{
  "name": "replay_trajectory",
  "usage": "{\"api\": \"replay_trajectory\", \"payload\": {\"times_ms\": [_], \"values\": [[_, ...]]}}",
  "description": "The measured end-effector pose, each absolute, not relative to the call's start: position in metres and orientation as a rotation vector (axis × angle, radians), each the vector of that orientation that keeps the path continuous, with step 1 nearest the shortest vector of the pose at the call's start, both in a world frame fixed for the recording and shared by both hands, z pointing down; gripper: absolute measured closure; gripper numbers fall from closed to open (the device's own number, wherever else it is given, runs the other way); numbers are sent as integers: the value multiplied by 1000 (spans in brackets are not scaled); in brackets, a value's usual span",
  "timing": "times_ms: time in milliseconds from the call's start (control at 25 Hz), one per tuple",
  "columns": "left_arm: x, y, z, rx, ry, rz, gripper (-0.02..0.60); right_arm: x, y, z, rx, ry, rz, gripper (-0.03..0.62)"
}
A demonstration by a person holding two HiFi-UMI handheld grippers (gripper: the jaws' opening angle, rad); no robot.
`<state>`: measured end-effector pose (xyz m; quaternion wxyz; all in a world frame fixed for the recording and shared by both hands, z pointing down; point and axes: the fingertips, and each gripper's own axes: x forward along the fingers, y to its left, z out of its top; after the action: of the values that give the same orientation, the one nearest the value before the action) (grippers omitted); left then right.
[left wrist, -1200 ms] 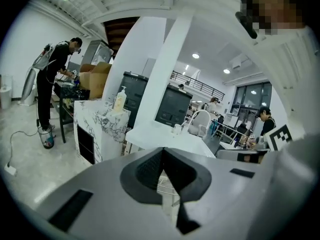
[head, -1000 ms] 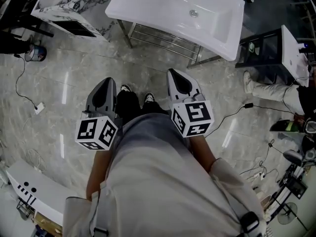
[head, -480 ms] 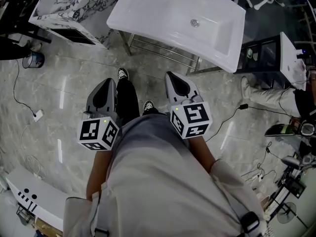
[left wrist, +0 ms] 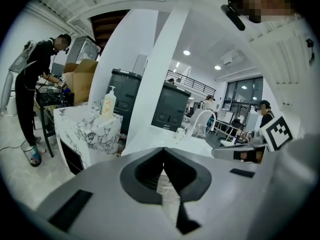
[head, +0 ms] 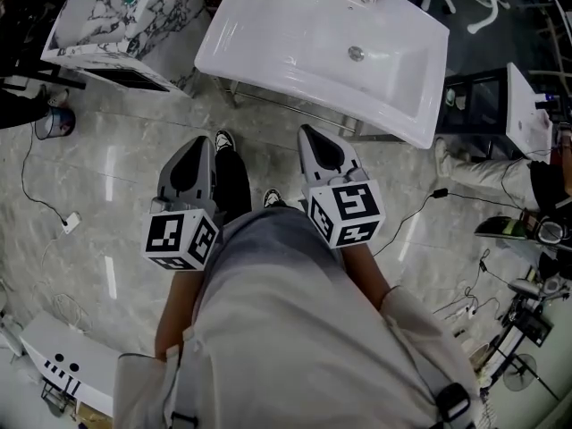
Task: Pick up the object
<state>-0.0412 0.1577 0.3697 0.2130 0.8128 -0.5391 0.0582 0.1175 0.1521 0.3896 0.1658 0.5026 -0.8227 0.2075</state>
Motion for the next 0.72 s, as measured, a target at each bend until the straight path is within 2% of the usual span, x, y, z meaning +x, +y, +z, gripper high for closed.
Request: {"api": "replay_trajectory", "payload": {"times_ms": [720], "values": [[-52, 23, 364, 2389, -1166, 212, 575, 82, 30, 365, 1572, -2237, 594, 585]]}}
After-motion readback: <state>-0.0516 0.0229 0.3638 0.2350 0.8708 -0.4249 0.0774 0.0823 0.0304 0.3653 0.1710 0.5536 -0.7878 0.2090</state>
